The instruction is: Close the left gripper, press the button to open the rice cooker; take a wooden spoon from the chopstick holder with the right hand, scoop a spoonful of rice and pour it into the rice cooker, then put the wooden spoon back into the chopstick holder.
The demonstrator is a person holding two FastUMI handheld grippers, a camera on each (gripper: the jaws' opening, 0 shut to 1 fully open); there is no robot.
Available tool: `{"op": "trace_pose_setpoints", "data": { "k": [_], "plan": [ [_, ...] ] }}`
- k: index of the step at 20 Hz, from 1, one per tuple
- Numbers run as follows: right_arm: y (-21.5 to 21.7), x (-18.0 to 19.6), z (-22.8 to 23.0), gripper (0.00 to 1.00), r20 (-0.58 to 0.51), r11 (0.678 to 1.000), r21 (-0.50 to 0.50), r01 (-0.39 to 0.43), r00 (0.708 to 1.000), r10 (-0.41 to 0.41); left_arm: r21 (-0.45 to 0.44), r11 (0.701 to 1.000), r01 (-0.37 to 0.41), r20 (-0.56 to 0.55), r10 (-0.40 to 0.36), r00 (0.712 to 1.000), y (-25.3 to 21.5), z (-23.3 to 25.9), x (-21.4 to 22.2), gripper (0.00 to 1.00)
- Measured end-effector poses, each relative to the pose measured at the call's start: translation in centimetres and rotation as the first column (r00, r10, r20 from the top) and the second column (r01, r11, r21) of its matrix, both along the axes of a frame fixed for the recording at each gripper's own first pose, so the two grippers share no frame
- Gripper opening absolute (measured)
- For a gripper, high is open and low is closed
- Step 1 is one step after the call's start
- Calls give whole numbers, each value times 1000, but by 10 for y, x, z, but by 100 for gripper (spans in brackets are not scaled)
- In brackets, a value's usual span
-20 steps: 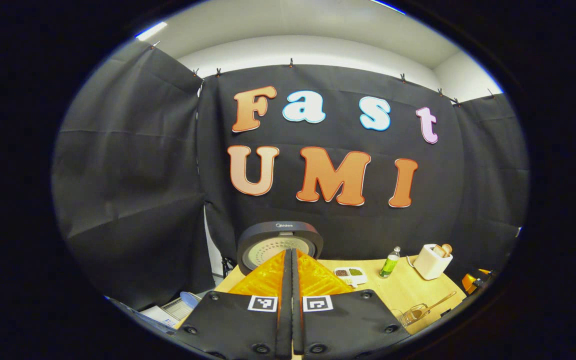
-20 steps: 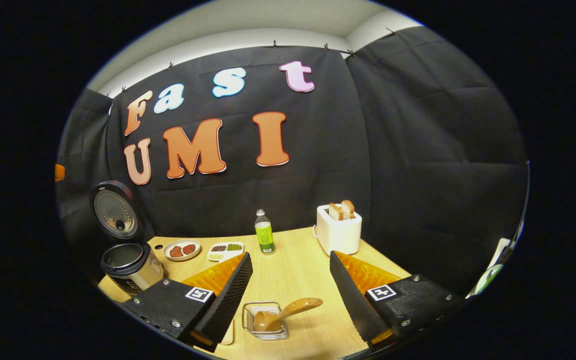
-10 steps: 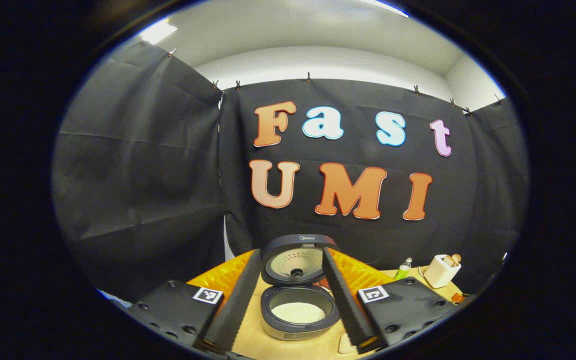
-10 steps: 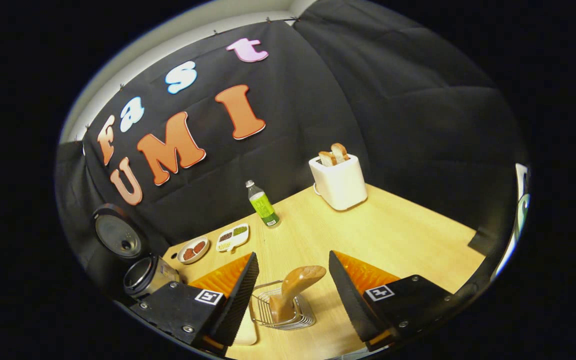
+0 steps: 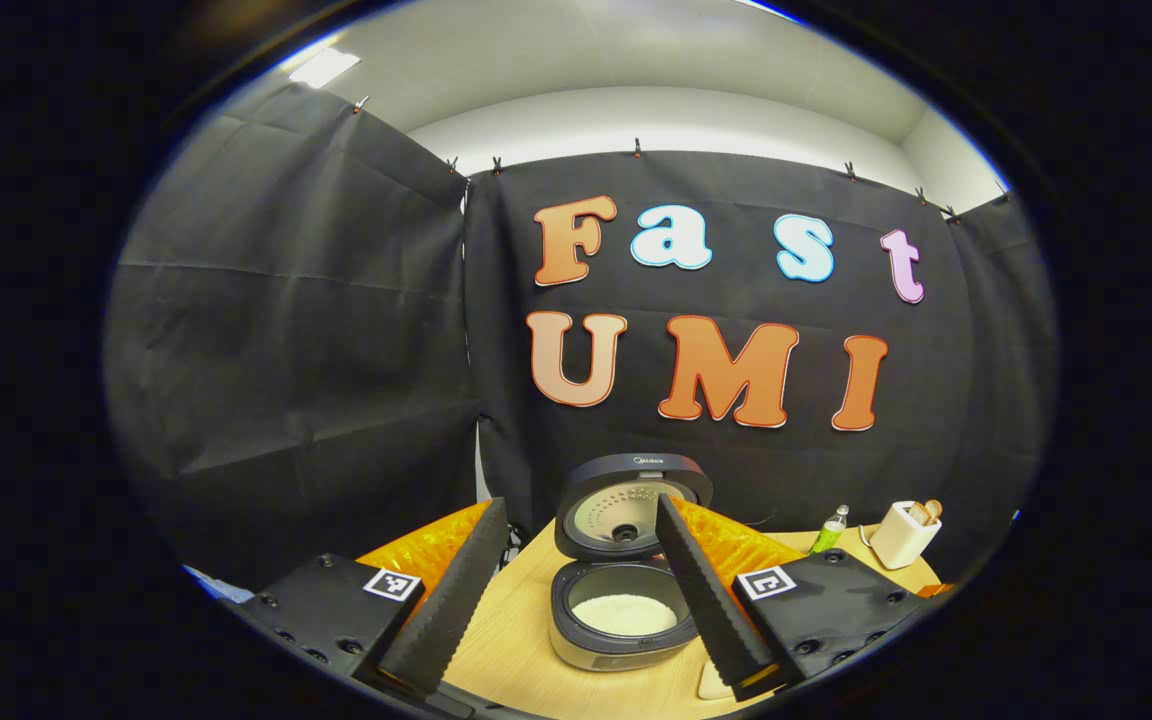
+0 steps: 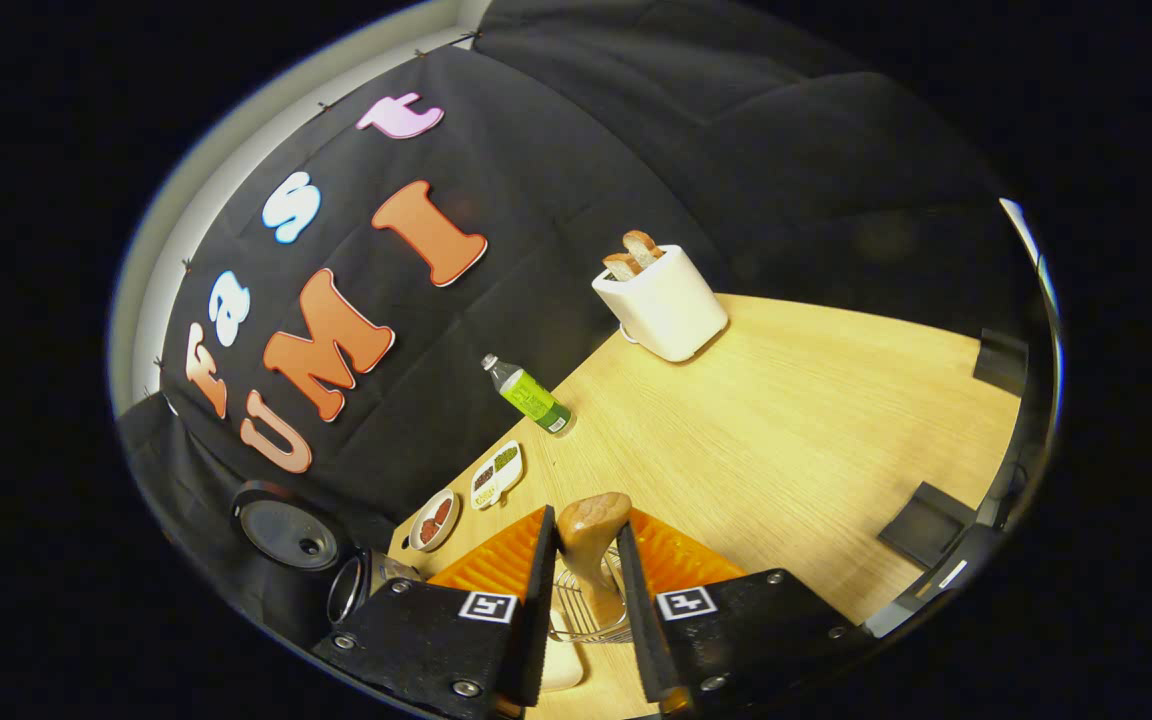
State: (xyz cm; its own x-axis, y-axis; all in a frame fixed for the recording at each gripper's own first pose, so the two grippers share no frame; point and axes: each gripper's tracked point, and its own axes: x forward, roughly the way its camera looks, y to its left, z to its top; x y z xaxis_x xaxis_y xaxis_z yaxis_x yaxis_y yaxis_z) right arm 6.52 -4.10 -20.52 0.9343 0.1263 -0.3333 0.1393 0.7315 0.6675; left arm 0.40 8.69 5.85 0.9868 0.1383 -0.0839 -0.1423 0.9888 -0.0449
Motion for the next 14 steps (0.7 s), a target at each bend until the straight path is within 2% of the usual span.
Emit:
{"op": "trace_pose_setpoints", "data": {
  "k": [3, 6, 10, 14],
  "plan": [
    [3, -2, 4, 29, 11, 998, 57, -1, 1000, 1, 10, 1000, 4, 8, -5, 1000, -2, 3, 0, 99],
    [8, 2, 8, 20, 22, 1000, 27, -9, 1000, 8, 8, 1000, 9, 6, -9, 1000, -1, 3, -2, 100],
    [22, 4, 39, 14, 85, 992, -115, -52, 994, 62, -2, 1000, 11, 5, -11, 1000, 2, 2, -4, 99],
    [43, 5, 71, 14, 133, 954, -287, -84, 983, 127, -9, 1000, 18, 11, -18, 1000, 5, 4, -2, 97]
  ]
}}
